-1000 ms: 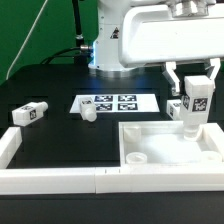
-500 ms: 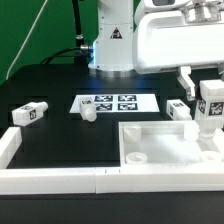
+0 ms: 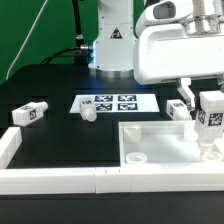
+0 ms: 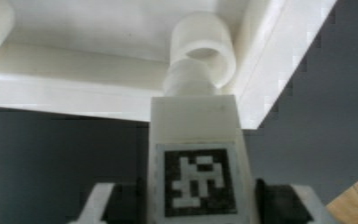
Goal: Assemble one leg
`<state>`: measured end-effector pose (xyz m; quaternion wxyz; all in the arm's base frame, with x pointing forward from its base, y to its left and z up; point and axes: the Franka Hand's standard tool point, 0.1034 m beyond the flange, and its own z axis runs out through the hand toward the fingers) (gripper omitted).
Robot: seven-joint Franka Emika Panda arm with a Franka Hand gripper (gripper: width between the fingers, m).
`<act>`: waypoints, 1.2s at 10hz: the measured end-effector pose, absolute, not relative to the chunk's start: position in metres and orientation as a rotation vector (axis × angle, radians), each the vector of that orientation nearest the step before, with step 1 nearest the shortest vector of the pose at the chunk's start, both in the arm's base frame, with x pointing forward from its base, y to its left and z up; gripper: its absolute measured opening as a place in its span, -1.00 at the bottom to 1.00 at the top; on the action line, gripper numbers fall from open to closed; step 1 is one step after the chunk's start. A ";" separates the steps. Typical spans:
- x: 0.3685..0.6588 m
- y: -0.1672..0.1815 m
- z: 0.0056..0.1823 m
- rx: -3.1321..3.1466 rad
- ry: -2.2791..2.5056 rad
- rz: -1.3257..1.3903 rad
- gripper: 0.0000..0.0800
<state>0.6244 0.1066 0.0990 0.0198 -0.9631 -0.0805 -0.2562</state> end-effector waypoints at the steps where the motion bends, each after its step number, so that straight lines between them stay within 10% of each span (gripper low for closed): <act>1: 0.625 0.109 0.094 -2.989 -0.256 -0.788 -0.29; 11: 0.624 0.110 0.074 -2.970 -0.284 -0.893 -0.29; 12: 0.624 0.110 0.074 -2.970 -0.285 -0.893 -0.03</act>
Offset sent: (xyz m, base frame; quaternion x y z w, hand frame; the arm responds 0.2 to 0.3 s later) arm 0.0027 0.0075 -0.0131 -0.0030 0.0171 0.0101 0.9998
